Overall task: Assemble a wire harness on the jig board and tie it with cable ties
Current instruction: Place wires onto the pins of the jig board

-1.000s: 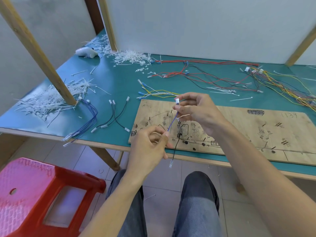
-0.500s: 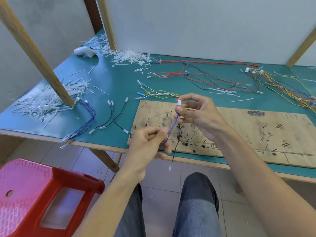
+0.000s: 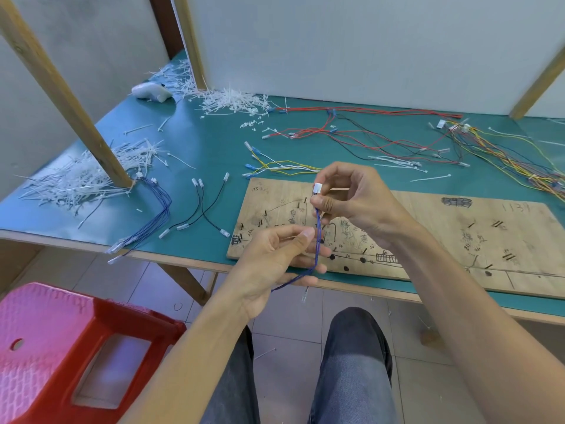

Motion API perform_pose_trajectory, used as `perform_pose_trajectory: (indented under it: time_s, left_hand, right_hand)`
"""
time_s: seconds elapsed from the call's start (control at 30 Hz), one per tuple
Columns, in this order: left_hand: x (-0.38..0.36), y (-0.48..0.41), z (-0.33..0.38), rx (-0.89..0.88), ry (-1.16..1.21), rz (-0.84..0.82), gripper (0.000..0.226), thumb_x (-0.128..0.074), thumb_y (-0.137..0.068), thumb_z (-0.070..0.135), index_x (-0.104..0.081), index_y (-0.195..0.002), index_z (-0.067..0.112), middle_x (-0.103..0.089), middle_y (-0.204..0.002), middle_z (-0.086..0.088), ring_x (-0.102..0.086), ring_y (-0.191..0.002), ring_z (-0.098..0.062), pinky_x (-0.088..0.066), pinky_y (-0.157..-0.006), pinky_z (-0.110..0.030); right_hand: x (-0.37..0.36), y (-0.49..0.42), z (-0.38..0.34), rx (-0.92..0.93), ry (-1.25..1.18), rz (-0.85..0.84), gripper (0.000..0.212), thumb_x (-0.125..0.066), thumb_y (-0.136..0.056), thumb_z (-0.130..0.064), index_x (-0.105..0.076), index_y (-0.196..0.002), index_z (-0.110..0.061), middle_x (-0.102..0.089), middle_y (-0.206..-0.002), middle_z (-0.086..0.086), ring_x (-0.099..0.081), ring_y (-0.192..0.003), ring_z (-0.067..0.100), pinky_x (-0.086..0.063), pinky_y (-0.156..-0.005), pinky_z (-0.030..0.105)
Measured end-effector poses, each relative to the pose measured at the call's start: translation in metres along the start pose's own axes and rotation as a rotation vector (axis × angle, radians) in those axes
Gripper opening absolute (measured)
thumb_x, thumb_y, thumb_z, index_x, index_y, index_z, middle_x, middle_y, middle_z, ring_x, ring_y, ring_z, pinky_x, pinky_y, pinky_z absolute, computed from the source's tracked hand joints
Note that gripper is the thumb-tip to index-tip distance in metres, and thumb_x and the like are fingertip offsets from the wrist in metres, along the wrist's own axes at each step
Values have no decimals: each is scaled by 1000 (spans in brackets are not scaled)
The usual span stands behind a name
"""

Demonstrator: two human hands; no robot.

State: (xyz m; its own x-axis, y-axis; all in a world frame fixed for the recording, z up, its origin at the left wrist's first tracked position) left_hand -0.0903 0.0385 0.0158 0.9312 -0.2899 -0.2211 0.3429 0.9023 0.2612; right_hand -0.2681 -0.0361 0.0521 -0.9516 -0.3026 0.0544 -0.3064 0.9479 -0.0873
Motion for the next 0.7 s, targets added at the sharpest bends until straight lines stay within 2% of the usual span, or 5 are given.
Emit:
perform_pose_trajectory:
  time_s: [0.13,0.27,0.4,0.57,0.7]
  left_hand:
    - [0,-3,0,11,95,-17,18,-71,-97,30,-77,-107,16,-77,-102,-16,-77,-97,-34,-64,-73,-43]
    - [-3,-3,2,46,213,-79,27,-70,-96,32,-78,-113,13,-73,-95,-10,-75,-92,-27,-63,-75,-43]
    - [-4,-3,4,75,274,-102,22,-73,-95,27,-77,-111,12,-66,-87,-5,-72,-86,-21,-63,-77,-45]
    - [-4,-2,5,117,344,-70,20,-78,-89,21,-78,-106,11,-69,-91,-7,-74,-89,-25,-62,-79,-48]
    - [1,-1,7,79,248,53,28,-83,-84,21,-79,-107,6,-75,-93,-9,-75,-88,-24,-63,-79,-46]
  right_hand:
    - [-2,1,-5,21,24,-62,18,-79,-88,4,-67,-99,-4,-62,-87,18,-69,-69,23,-59,-61,34]
    - [-2,2,-7,46,23,-110,18,-80,-89,1,-67,-98,-6,-60,-86,19,-68,-67,28,-58,-61,35]
    - [-1,3,-8,48,11,-135,17,-81,-89,-2,-69,-101,-7,-62,-86,16,-70,-69,31,-60,-66,36]
    - [-3,4,-10,55,15,-166,21,-81,-90,-4,-71,-108,-7,-60,-82,10,-68,-71,27,-60,-66,35]
    - [-3,6,-10,38,-10,-183,23,-80,-91,-5,-72,-112,-5,-58,-84,13,-66,-72,26,-58,-66,34]
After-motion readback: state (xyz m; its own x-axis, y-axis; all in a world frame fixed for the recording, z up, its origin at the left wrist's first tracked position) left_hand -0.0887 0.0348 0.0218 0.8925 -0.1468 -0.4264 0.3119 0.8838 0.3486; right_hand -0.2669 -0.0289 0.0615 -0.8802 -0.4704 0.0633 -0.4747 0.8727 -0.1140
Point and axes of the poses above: each hand's wrist, its own y-axis away from the middle knuckle, its own x-axis out of the back of the hand, z = x × y, the point moved 3 cm from there along -y, towards the middle knuckle
